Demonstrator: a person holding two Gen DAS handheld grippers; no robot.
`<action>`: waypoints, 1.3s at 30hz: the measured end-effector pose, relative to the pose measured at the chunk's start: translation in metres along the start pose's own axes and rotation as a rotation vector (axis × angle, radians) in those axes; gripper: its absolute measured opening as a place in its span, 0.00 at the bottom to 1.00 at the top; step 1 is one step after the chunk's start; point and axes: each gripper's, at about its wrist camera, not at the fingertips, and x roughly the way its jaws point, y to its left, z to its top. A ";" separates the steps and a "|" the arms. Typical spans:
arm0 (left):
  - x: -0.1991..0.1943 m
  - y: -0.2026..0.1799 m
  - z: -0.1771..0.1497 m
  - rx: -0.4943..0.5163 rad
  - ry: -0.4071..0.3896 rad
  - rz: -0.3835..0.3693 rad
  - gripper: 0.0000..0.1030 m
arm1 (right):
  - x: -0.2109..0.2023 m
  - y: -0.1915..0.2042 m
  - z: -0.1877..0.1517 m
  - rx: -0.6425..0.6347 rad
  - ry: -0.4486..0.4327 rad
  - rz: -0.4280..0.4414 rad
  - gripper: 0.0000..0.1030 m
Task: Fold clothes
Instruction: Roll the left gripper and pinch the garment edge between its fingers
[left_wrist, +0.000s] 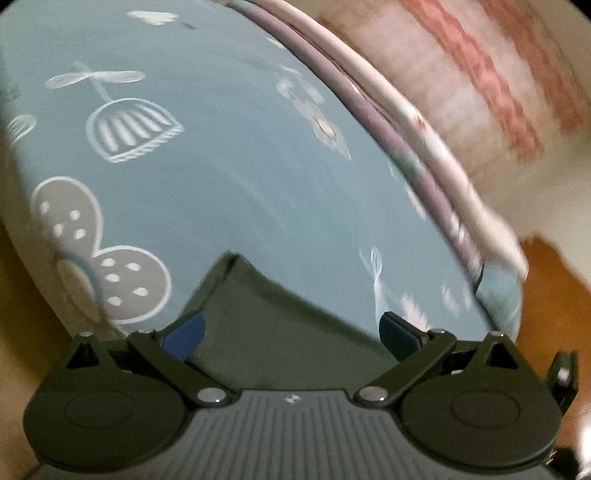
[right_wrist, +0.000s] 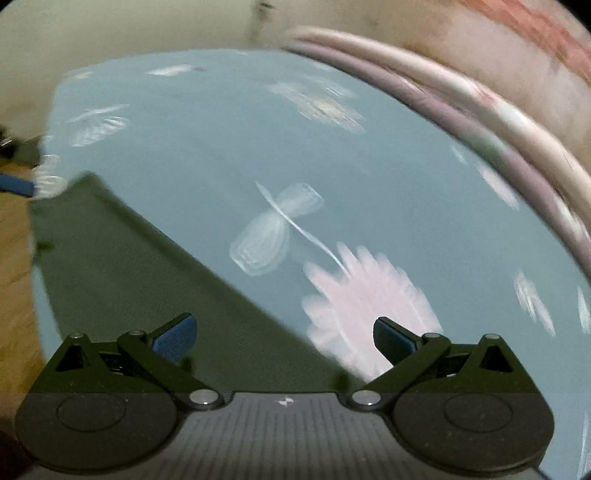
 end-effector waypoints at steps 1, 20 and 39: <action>-0.002 0.004 0.002 -0.020 -0.010 -0.002 0.97 | 0.004 0.012 0.011 -0.044 -0.016 0.028 1.00; -0.011 0.042 0.001 -0.193 -0.013 -0.005 0.97 | 0.047 0.175 0.059 -0.588 -0.086 0.213 1.00; 0.034 0.053 -0.030 -0.423 0.100 -0.217 0.97 | 0.038 0.173 0.058 -0.596 -0.135 0.142 1.00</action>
